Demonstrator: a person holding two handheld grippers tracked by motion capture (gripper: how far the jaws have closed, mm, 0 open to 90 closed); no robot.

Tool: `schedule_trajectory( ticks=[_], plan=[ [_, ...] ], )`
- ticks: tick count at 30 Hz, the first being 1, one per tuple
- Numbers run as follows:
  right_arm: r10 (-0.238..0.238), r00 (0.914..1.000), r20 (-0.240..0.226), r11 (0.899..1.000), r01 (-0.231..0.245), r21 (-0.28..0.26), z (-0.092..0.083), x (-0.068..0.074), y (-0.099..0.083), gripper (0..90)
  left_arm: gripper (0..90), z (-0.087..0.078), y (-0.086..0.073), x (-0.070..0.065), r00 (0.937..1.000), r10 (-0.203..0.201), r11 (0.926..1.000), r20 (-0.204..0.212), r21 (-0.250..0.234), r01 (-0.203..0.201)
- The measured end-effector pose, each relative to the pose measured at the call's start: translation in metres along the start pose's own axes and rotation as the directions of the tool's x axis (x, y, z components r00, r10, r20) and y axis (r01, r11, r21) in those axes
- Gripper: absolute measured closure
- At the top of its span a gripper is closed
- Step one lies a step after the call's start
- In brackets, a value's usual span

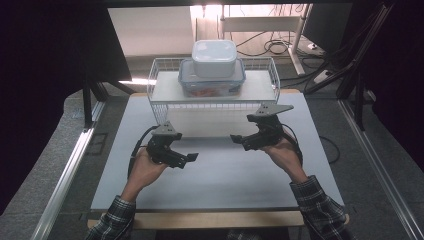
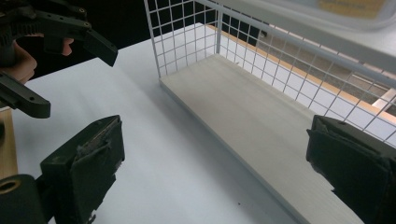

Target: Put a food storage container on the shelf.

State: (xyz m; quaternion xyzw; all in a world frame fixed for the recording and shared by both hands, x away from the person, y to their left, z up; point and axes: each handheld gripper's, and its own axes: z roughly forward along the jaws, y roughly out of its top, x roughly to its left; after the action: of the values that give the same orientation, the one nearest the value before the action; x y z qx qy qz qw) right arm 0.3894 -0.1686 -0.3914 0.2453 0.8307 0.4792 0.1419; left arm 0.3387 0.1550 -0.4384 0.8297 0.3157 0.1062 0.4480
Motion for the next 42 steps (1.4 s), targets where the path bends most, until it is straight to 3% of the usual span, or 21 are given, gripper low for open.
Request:
schedule_trajectory(
  ticks=[4, 13, 17, 25, 35, 42],
  plan=[
    [0.001, 1.0000, 0.002, 1.000, -0.001, 0.011, 0.000, 0.001, -0.005, 4.3, 2.7, 0.005, -0.005, -0.001, 1.0000, -0.004, 0.9997, 0.007, 0.025, 0.004],
    [0.017, 0.9999, 0.004, 1.000, -0.017, 0.012, 0.000, 0.004, -0.017, 3.5, 3.6, 0.007, -0.014, -0.003, 0.9998, -0.010, 0.9999, 0.014, 0.012, 0.010],
    [0.020, 0.9996, 0.020, 1.000, -0.020, 0.012, -0.003, 0.007, -0.024, 2.9, 3.7, 0.008, -0.021, -0.003, 0.9999, 0.005, 0.9996, -0.010, 0.029, -0.005],
    [0.007, 0.9990, 0.045, 1.000, -0.008, 0.016, -0.007, 0.009, -0.033, 2.7, 4.3, -0.002, -0.035, 0.000, 0.9988, -0.023, 0.9997, -0.044, 0.010, 0.023],
    [0.002, 0.9985, 0.054, 1.000, -0.003, 0.023, -0.010, 0.012, -0.039, 2.7, 4.8, -0.008, -0.047, -0.001, 0.9977, -0.044, 0.9990, -0.051, -0.005, 0.043],
    [0.033, 0.9976, 0.061, 0.999, -0.035, 0.030, -0.013, 0.011, -0.052, 0.0, 5.0, -0.008, -0.058, -0.003, 0.9969, -0.059, 0.9980, -0.052, -0.023, 0.058]
  ],
)
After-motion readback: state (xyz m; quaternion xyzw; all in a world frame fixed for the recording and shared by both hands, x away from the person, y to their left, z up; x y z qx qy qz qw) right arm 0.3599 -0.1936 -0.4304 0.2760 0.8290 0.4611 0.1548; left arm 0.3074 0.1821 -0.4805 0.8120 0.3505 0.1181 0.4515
